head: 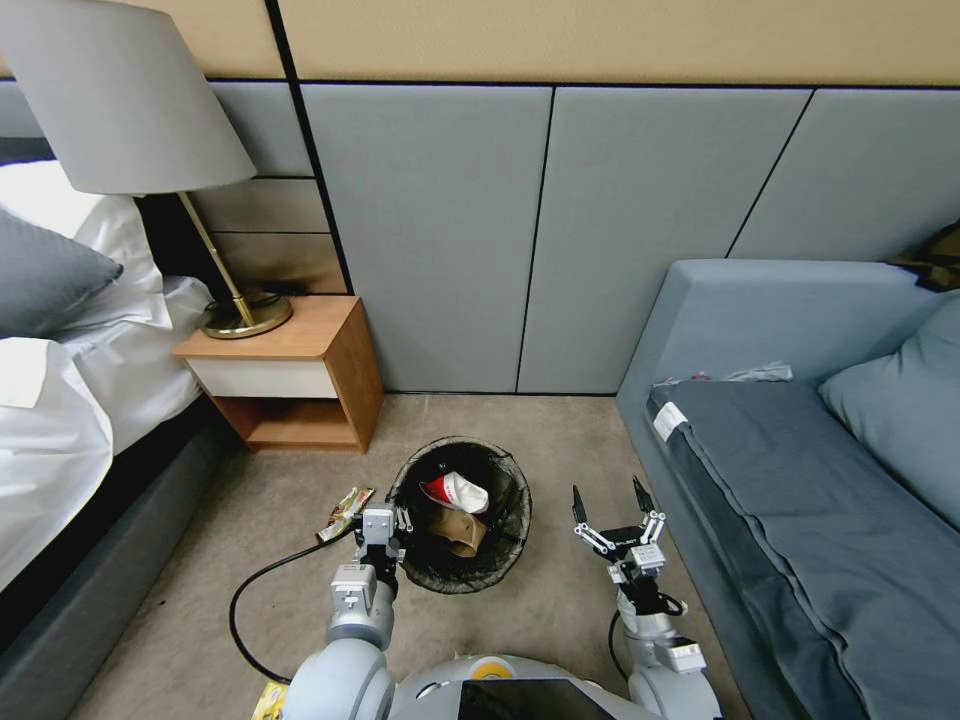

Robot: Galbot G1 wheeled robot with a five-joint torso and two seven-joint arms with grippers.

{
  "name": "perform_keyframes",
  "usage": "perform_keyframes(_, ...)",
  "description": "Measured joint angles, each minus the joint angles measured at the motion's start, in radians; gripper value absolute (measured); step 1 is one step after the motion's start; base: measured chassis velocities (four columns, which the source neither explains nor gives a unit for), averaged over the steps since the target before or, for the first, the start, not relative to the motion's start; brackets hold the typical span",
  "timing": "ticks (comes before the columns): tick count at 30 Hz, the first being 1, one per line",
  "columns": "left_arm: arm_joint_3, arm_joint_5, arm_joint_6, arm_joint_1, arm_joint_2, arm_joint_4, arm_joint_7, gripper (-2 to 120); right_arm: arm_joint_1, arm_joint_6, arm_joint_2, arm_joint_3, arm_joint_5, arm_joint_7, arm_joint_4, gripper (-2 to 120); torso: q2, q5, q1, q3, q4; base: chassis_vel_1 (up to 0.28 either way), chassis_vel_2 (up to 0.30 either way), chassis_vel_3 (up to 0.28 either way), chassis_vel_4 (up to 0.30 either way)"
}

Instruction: Pick up the trash bin, then pick up the garbage from the floor and place it into the trash bin.

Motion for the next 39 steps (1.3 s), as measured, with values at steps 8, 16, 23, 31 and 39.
perform_keyframes(8, 0.007, -0.006, 0.001, 0.005, -0.001, -0.002, -0.001, 0, 0.003, -0.001, -0.001, 0.000, -0.001, -0.005, -0.004, 100, 0.000, 0.0000, 0.000, 0.000, 0.0000, 0.000, 0.000, 0.000, 0.000)
perform_keyframes(16, 0.007, -0.006, 0.003, 0.006, -0.001, -0.006, -0.001, 0, 0.022, -0.002, -0.001, 0.000, 0.003, 0.000, -0.004, 100, 0.000, 0.0000, 0.000, 0.000, 0.0000, 0.000, 0.000, 0.000, 0.000)
perform_keyframes(23, 0.005, -0.007, 0.004, 0.007, 0.000, -0.010, -0.001, 0, 0.039, -0.002, -0.005, 0.005, -0.018, 0.018, -0.007, 100, 0.000, 0.0000, 0.000, 0.000, 0.0000, 0.041, 0.044, 0.041, 0.042)
perform_keyframes(31, 0.008, -0.007, 0.004, 0.009, 0.003, -0.010, -0.001, 0, 0.044, -0.010, -0.006, 0.002, -0.037, 0.018, -0.007, 100, 0.000, 0.0000, 0.000, 0.000, 0.0001, 0.089, 0.086, 0.084, 0.088)
perform_keyframes(39, 0.008, -0.007, 0.004, 0.008, 0.008, -0.011, -0.001, 0, 0.045, -0.018, -0.009, 0.001, -0.044, 0.018, 0.000, 100, 0.000, 0.0000, 0.000, 0.000, 0.0001, 0.112, 0.107, 0.113, 0.121)
